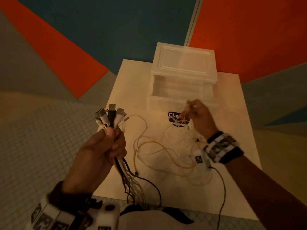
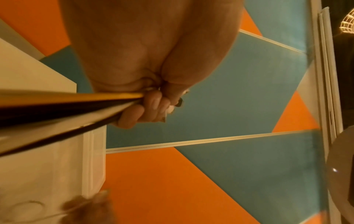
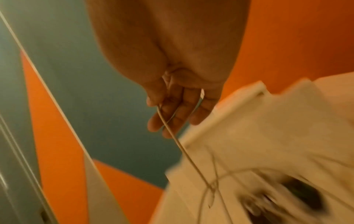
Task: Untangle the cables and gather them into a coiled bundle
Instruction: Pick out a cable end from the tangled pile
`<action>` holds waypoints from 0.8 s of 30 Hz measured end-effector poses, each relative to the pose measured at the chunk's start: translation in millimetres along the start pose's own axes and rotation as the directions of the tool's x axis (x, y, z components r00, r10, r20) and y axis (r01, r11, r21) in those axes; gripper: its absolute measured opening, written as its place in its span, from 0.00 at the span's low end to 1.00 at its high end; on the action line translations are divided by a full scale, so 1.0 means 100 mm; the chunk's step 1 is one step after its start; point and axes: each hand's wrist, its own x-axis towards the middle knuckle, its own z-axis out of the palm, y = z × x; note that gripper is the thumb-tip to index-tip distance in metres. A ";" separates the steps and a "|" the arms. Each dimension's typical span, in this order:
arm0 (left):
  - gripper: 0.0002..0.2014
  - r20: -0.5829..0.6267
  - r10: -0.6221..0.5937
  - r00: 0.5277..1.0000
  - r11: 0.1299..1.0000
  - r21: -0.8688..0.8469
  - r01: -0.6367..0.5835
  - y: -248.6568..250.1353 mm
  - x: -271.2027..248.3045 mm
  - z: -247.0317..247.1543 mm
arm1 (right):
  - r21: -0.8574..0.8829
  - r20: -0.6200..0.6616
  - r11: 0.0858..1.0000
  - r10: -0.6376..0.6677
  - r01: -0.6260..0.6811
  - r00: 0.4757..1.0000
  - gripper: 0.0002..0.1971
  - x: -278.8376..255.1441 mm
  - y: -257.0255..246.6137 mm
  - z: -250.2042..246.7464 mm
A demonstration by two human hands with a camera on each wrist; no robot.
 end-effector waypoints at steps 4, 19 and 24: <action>0.14 0.022 0.014 1.000 1.000 -0.015 -0.014 -0.04 0.14 0.07 | 0.357 -0.110 0.909 -0.188 0.216 0.976 0.09 -0.25 -1.27 -0.39; 0.10 -0.114 0.004 0.993 0.996 0.091 0.006 -0.33 0.50 0.55 | 0.098 -0.038 0.986 -0.133 0.136 0.990 0.04 -0.82 -1.04 0.67; 0.20 -0.130 0.023 0.991 0.990 0.139 -0.004 -0.33 0.40 0.63 | 0.082 -0.151 0.982 -0.155 0.168 0.976 0.04 -0.91 -1.09 0.86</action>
